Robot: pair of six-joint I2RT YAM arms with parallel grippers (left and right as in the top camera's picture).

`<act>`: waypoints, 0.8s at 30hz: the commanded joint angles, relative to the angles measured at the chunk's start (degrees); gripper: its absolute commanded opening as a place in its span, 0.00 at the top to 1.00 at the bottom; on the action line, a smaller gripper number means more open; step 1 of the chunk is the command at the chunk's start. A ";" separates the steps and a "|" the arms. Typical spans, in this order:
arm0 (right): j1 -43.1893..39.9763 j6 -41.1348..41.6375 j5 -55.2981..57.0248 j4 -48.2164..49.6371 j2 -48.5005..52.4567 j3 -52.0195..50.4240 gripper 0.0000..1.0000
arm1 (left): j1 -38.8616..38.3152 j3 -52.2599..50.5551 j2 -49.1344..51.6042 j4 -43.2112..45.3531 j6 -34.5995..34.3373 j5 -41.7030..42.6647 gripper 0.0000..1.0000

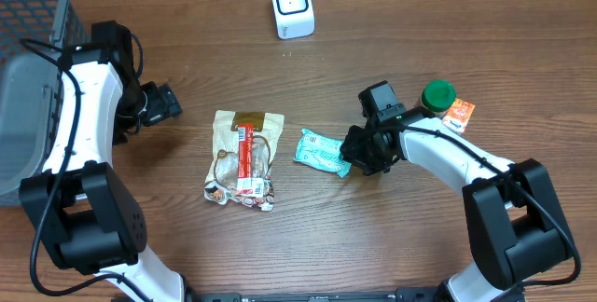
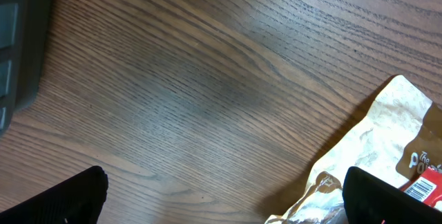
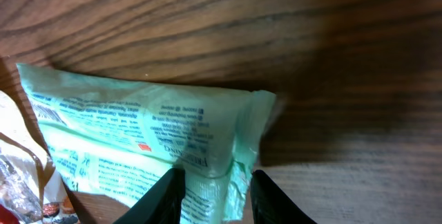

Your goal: Scan the item barcode

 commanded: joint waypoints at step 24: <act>-6.14 -7.52 1.66 -1.55 -0.55 1.09 0.75 | -0.20 0.83 -1.09 0.07 0.22 -0.50 0.00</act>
